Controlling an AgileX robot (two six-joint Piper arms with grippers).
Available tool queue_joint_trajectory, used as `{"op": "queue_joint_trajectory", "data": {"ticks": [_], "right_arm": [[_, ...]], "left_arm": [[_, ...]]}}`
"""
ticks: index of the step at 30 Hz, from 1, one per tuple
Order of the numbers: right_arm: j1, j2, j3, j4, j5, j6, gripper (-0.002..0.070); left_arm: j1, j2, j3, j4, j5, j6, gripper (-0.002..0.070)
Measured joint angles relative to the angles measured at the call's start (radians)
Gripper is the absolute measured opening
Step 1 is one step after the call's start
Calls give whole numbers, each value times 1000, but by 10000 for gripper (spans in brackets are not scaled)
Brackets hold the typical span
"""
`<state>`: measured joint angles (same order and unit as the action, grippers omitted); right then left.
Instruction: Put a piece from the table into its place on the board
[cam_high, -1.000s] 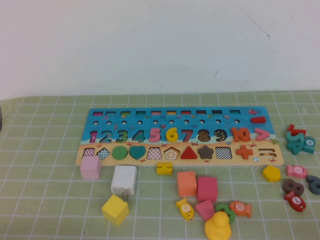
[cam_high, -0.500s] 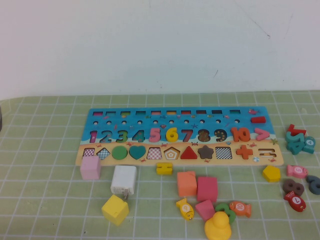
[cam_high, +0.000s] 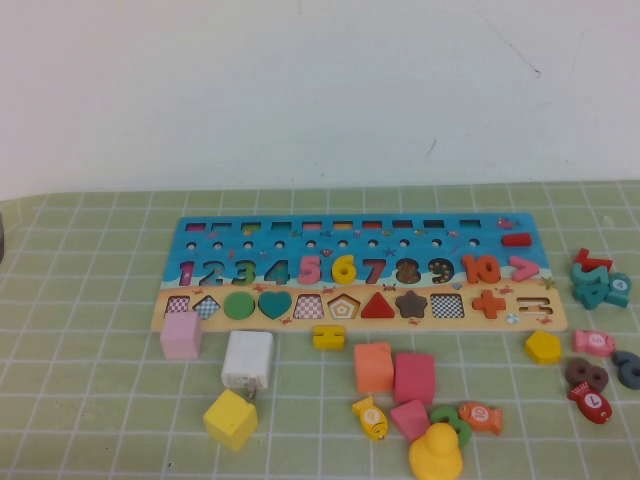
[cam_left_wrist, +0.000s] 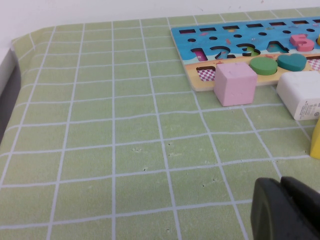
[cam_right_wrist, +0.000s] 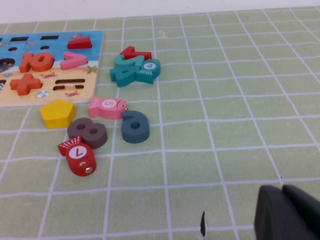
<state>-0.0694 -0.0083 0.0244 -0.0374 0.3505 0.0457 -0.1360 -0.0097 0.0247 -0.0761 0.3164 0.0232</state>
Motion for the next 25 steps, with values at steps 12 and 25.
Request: {"op": "queue_joint_trajectory", "data": {"ticks": [12,25], "right_arm": [[0,0,0,2,0,0,-1],[0,0,0,2,0,-8,-1]], "left_arm": [[0,0,0,0,0,0,-1],[0,0,0,0,0,0,-1]]}}
